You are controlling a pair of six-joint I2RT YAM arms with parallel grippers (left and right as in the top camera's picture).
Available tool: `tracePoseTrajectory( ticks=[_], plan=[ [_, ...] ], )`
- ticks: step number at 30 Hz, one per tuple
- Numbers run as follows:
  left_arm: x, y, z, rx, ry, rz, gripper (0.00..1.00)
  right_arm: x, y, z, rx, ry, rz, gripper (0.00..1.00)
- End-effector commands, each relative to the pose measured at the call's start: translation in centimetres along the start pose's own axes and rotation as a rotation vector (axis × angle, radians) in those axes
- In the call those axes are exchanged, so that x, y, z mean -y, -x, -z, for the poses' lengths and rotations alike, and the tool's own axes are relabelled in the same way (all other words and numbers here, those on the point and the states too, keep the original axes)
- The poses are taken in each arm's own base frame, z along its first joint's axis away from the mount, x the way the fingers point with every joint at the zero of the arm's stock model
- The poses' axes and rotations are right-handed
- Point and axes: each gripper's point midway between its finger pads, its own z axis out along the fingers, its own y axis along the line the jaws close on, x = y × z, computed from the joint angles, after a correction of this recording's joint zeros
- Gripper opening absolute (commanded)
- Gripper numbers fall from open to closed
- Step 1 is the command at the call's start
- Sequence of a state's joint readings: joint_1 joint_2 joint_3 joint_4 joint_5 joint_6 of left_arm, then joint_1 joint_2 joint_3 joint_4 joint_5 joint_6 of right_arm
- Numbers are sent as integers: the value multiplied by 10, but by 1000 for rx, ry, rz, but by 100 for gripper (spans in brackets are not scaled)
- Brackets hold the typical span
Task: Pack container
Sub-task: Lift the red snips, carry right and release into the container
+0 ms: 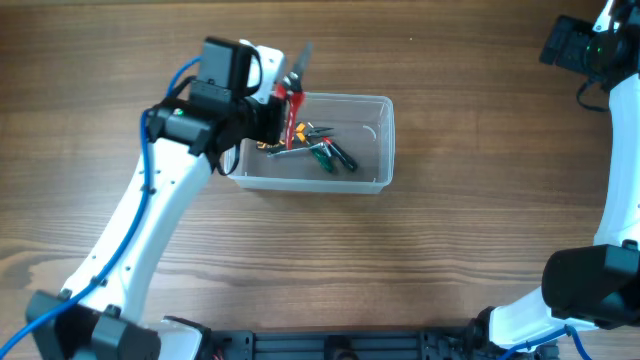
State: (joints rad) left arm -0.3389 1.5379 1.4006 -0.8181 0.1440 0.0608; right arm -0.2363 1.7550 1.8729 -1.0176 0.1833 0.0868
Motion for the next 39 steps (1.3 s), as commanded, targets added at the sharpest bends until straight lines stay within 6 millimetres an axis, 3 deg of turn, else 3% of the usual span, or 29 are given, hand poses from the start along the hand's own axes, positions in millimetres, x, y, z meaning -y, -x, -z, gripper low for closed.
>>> tracePoseTrajectory(
  ticks=[1,5,8,15,20,22,25,26,29,31,35,39],
  plan=[
    [19,-10,-24,-65,-51,-297,4,-1,1,-1,1,3,-17,100],
    [30,-28,-56,-143,-110,-607,4,-1,1,-1,1,3,-17,100],
    [28,-41,-76,-195,-140,-741,4,-1,1,-1,1,2,-17,100],
    [20,-80,-129,-339,-206,-809,4,-1,1,-1,1,3,-16,100],
    [16,-100,-154,-397,-233,-821,4,-1,1,-1,1,3,-17,100],
    [16,-101,-156,-398,-233,-821,5,-1,1,-1,1,3,-17,100],
    [16,-98,-156,-387,-228,-819,14,-1,1,-1,1,2,-17,100],
    [16,-98,-156,-386,-228,-819,23,-1,1,-1,2,2,-17,100],
    [16,-98,-156,-387,-228,-819,27,-2,1,-1,2,3,-17,100],
    [16,-97,-157,-384,-227,-820,53,-2,1,-1,2,3,-17,100],
    [16,-89,-151,-361,-214,-825,54,-1,1,-1,2,2,-17,100],
    [22,-44,-121,-233,-164,-845,57,-2,1,-1,2,3,-17,100]
  ],
)
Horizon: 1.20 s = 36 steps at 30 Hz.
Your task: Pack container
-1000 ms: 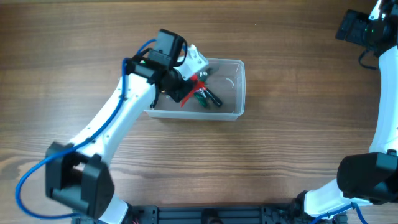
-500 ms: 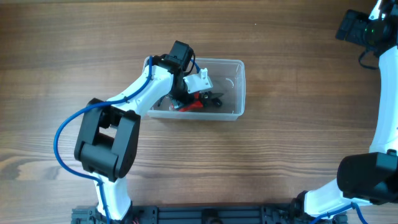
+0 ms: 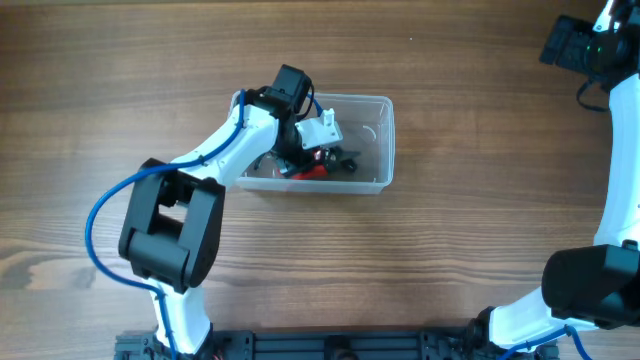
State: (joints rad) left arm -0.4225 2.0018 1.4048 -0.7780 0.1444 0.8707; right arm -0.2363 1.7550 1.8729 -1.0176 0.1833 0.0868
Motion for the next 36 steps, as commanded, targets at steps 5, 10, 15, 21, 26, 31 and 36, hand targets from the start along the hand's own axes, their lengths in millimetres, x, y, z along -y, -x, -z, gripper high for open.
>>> tracePoseTrajectory(
  ticks=[5,10,15,21,26,31,36],
  plan=[
    [-56,67,150,320,280,106,65,-2,1,-1,2,3,-17,100],
    [-123,23,230,443,549,695,64,-2,1,-1,3,3,-17,100],
    [-162,-64,255,471,707,1265,80,-2,2,-1,3,3,-17,100],
    [-176,-98,264,499,739,1405,90,-2,2,-1,3,3,-17,100],
    [-175,-98,264,495,738,1406,100,-2,2,-1,3,3,-17,100],
    [-175,-98,264,495,738,1406,100,-2,2,-1,3,3,-17,100],
    [-175,-98,264,495,738,1406,100,-2,0,-4,-4,2,-15,100]
  ],
)
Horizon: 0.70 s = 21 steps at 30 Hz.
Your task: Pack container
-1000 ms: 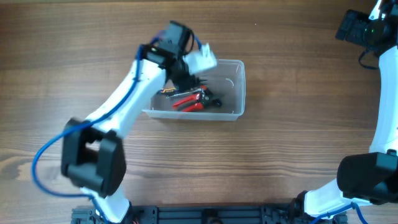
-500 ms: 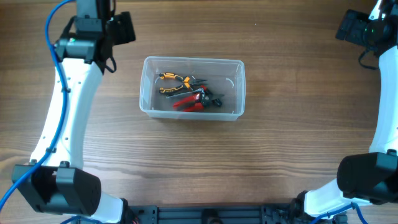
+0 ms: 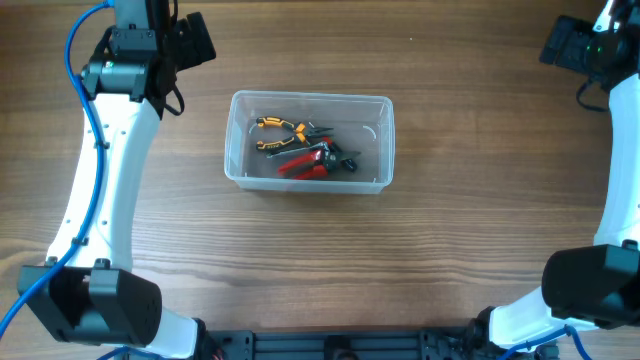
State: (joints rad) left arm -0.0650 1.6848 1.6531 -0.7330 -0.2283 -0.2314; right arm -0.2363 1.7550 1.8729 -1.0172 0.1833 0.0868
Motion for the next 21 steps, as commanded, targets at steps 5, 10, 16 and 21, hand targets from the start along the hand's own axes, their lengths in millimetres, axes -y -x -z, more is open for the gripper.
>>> tracePoseTrajectory(
  ticks=[5,10,16,21],
  plan=[
    [-3,4,4,14,13,23,100,-5,7,24,54,18,-15,100],
    [-3,4,4,14,13,23,100,-14,24,139,299,100,-9,100],
    [-3,4,4,14,13,23,100,-28,2,288,598,292,27,100],
    [-3,4,4,14,13,23,100,0,-43,336,714,327,3,100]
  ],
)
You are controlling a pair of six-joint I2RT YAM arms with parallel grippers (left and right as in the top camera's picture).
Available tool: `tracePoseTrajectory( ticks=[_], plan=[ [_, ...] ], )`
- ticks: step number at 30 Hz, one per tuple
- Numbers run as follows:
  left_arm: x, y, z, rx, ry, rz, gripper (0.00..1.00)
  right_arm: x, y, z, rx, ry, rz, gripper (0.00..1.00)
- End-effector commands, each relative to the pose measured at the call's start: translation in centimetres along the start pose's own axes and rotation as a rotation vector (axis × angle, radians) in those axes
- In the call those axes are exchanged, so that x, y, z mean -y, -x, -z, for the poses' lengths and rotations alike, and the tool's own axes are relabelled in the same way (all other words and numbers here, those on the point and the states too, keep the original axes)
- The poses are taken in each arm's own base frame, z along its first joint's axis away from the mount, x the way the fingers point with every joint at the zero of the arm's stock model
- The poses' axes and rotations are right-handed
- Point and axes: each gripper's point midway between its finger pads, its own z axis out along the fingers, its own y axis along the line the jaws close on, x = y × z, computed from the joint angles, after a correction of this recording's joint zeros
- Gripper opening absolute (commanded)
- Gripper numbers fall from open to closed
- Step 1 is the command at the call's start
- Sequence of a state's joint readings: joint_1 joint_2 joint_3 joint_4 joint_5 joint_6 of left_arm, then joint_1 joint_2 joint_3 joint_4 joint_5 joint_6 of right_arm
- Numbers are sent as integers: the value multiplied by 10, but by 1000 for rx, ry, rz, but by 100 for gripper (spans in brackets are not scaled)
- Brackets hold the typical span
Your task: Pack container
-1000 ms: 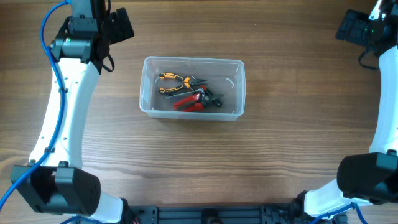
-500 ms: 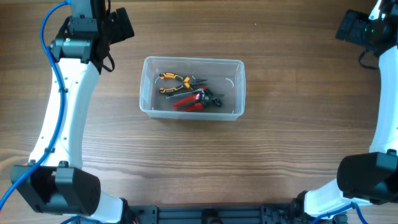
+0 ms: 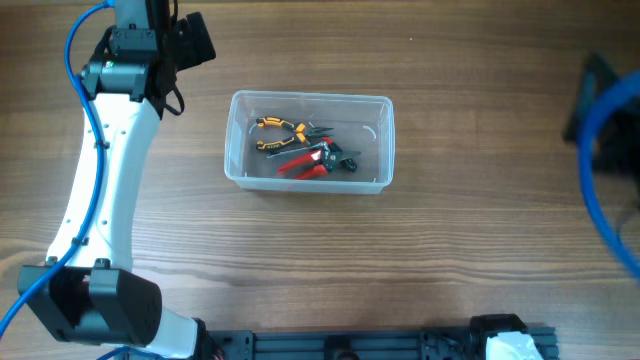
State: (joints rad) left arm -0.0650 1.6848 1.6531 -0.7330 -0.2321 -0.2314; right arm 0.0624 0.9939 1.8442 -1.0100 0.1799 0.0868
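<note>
A clear plastic container (image 3: 236, 140) stands in the middle of the table. Inside lie yellow-handled pliers (image 3: 278, 126), red-handled pliers (image 3: 300, 165) and dark tools (image 3: 340, 158), in a loose pile. My left arm's wrist (image 3: 150, 45) is up at the far left corner, well away from the container; its fingers do not show. My right arm (image 3: 612, 130) is only a dark blur with a blue cable at the right edge; its gripper is out of view.
Wooden tabletop (image 3: 450, 250) lies all around the container. The left arm's white link (image 3: 100, 180) runs down the left side. A black rail (image 3: 340, 345) lines the near edge.
The left arm and the tools in the container are unchanged. The right arm, still at the far right corner before, now shows as a moving blur lower along the right edge.
My left gripper held red-handled pliers at the container's left rim. Then it reached down inside the container among the tools. Then it was back at the far left corner, with the red pliers lying in the container. Now the right arm has shifted.
</note>
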Motion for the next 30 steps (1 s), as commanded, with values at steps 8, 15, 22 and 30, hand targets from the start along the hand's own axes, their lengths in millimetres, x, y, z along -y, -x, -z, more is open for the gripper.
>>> tracePoseTrajectory(
  ticks=[8,15,22,30],
  plan=[
    [-2,4,4,13,9,23,100,-9,-77,6,348,130,-74,100],
    [-2,4,4,13,9,23,100,-11,-172,-25,487,211,-253,100],
    [-2,4,4,13,9,23,100,-1,-227,-33,451,189,-302,100],
    [-2,4,4,13,9,23,100,0,-259,-44,375,188,-278,100]
  ],
)
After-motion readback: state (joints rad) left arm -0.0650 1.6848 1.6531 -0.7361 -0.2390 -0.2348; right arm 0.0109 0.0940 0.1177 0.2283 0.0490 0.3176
